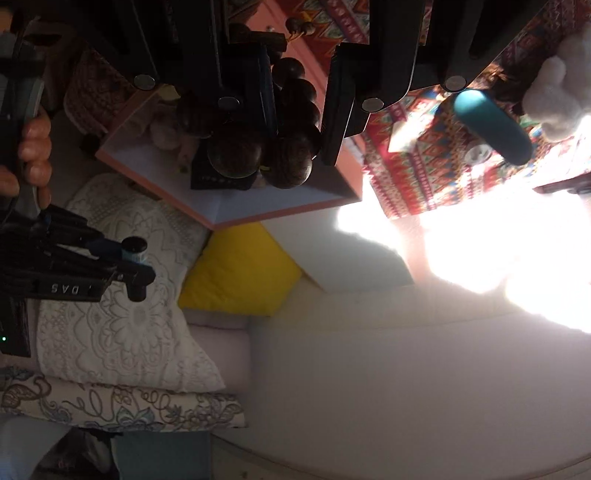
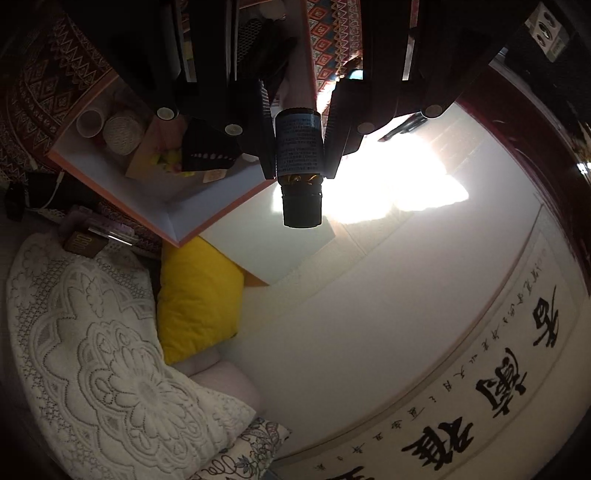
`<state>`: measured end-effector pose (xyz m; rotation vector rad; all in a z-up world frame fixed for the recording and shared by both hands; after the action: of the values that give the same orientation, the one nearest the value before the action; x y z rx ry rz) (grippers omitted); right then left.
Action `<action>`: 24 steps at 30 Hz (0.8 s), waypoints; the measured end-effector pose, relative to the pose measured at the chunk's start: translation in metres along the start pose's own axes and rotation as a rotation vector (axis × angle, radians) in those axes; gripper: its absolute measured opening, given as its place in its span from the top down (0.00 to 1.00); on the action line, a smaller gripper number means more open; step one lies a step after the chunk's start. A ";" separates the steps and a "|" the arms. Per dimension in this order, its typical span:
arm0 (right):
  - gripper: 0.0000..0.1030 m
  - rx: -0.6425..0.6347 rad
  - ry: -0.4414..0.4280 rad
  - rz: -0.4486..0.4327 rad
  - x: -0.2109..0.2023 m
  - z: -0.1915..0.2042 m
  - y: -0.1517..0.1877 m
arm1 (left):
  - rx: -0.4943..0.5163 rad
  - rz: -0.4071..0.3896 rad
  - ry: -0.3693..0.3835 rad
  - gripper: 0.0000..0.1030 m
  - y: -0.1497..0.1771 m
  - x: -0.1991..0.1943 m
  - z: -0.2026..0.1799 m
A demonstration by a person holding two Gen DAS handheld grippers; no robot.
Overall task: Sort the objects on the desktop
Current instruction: 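Carry blue bottle and wooden beads into the pink box and release both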
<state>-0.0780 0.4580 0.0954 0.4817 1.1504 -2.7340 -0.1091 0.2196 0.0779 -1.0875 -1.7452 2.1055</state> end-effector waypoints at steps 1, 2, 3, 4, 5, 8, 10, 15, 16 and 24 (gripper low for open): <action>0.74 0.003 0.015 -0.005 0.000 -0.006 -0.002 | 0.009 0.005 0.023 0.83 -0.006 0.009 -0.008; 0.74 0.006 0.030 -0.008 0.001 -0.013 -0.005 | 0.022 0.009 0.039 0.83 -0.010 0.018 -0.016; 0.74 0.009 0.047 -0.010 0.001 -0.020 -0.007 | 0.037 0.013 0.053 0.83 -0.015 0.027 -0.025; 0.74 0.015 0.061 -0.010 0.002 -0.026 -0.009 | 0.054 0.017 0.062 0.83 -0.018 0.036 -0.033; 0.74 0.021 0.073 -0.011 0.003 -0.033 -0.011 | 0.070 0.020 0.070 0.83 -0.021 0.044 -0.041; 0.74 0.048 0.091 -0.002 0.009 -0.050 -0.016 | 0.107 0.044 0.088 0.83 -0.027 0.070 -0.060; 0.74 0.065 0.105 0.006 0.014 -0.060 -0.019 | 0.108 0.067 0.099 0.83 -0.031 0.086 -0.069; 0.73 0.083 0.135 0.057 0.030 -0.076 -0.019 | 0.102 0.099 0.102 0.82 -0.040 0.116 -0.084; 0.71 0.082 0.138 0.079 0.034 -0.078 -0.018 | 0.096 0.107 0.088 0.80 -0.040 0.121 -0.086; 0.15 0.119 0.131 0.169 0.051 -0.086 -0.010 | 0.059 0.129 -0.012 0.20 -0.029 0.139 -0.088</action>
<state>-0.1079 0.5261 0.0285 0.7473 0.9295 -2.6676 -0.1601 0.3749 0.0450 -1.2033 -1.6475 2.2284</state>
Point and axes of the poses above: each gripper's, at about its wrist camera, not at the fingertips, and x roughly the way its jaws point, z to its left, y to its underside, the point moved 4 cm from there along x, roughly the way its jaws point, and after that the axes turned 6 degrees about x, right-handed, at the moved point
